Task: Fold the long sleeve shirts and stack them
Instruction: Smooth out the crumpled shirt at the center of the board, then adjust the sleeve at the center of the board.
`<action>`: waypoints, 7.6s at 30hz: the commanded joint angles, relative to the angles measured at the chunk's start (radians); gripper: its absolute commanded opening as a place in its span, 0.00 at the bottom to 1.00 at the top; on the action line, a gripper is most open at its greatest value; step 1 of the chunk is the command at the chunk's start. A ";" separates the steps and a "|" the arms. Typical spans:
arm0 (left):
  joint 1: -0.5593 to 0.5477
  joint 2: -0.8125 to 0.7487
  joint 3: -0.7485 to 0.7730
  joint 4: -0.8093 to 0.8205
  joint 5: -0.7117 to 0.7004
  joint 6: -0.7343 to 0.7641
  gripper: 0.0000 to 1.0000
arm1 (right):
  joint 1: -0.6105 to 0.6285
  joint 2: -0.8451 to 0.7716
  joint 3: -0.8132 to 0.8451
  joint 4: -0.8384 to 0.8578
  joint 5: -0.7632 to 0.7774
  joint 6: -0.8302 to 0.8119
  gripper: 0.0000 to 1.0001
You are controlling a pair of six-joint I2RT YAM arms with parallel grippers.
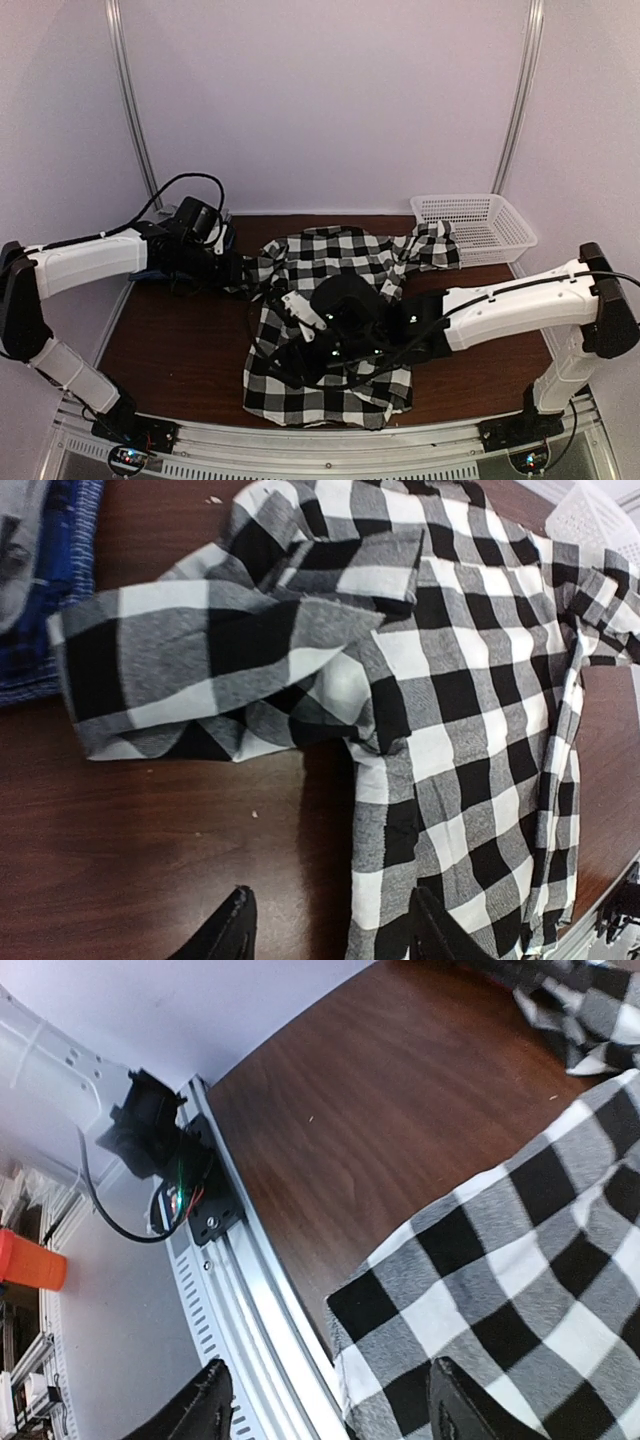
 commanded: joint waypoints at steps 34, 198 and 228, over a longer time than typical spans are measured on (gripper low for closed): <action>0.110 0.341 0.019 0.220 -0.130 0.006 0.40 | -0.029 -0.006 -0.199 -0.345 0.454 0.199 0.61; -0.056 0.498 0.374 0.077 0.082 0.078 0.29 | -1.138 -0.331 -0.496 -0.021 0.036 -0.004 0.66; -0.056 0.389 0.237 0.143 0.171 0.075 0.28 | -0.691 -0.297 -0.236 -0.166 0.144 0.080 0.70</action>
